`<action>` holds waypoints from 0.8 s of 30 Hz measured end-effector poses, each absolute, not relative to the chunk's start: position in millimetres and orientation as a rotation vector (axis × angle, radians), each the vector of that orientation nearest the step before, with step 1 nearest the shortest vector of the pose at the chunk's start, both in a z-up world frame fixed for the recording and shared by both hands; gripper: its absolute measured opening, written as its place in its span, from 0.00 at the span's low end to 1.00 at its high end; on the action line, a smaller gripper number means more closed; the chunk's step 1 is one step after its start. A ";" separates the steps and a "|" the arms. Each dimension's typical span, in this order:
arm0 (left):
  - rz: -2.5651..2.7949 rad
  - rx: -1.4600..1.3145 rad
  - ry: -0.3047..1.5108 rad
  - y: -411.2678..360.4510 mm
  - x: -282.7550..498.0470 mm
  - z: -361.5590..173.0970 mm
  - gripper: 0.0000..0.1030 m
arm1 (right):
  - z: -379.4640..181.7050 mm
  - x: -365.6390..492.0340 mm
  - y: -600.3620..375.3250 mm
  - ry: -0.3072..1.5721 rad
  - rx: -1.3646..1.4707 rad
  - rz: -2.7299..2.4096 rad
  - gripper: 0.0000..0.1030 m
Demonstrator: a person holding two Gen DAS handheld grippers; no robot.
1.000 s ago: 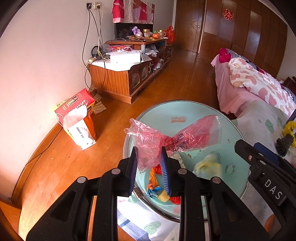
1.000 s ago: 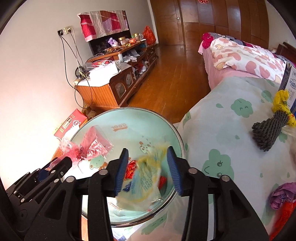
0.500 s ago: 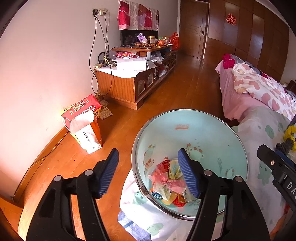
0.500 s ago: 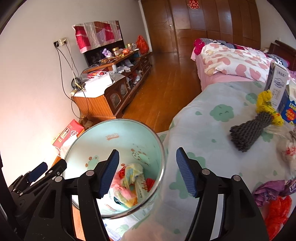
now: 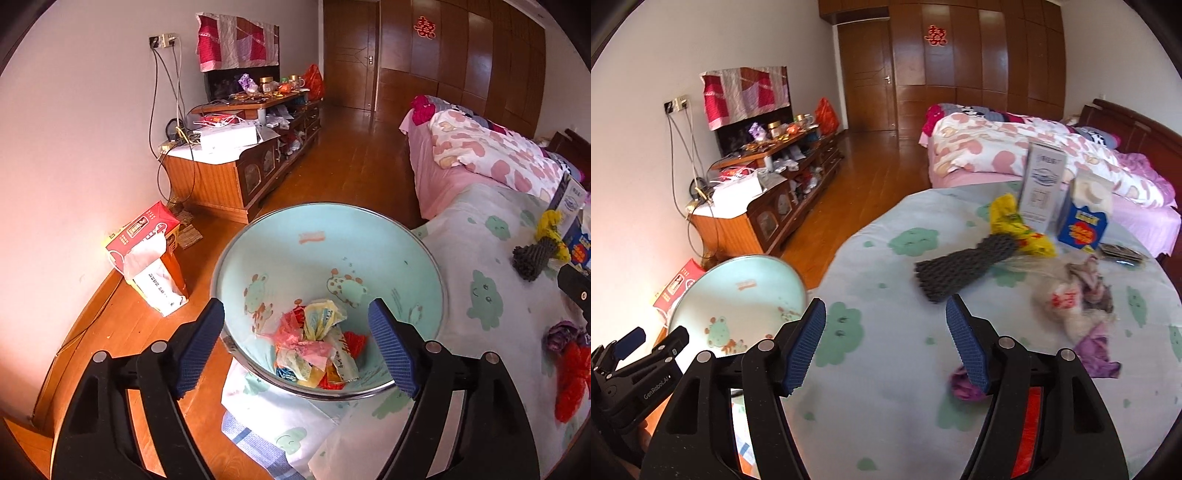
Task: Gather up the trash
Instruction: 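Withdraw both open tools from the bin back over the table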
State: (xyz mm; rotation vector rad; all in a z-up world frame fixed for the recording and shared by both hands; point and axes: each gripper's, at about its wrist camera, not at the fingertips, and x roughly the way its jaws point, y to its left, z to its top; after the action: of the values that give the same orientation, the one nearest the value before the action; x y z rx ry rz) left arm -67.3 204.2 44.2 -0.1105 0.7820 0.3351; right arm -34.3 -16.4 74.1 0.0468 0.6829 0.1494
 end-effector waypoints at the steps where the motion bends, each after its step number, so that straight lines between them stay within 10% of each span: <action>1: 0.321 -0.105 0.779 199.8 -68.0 45.5 0.77 | 74.8 -37.1 -24.7 0.680 0.053 0.138 0.65; 24: -0.098 -0.007 0.817 48.1 -82.4 45.8 0.80 | 78.6 -102.1 -181.8 0.663 0.110 -0.112 0.65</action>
State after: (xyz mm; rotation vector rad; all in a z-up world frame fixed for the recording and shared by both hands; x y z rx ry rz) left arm -82.4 48.1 45.8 -0.0071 0.8165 -0.0984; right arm -102.1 -181.8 78.6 0.1098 0.6630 -0.1122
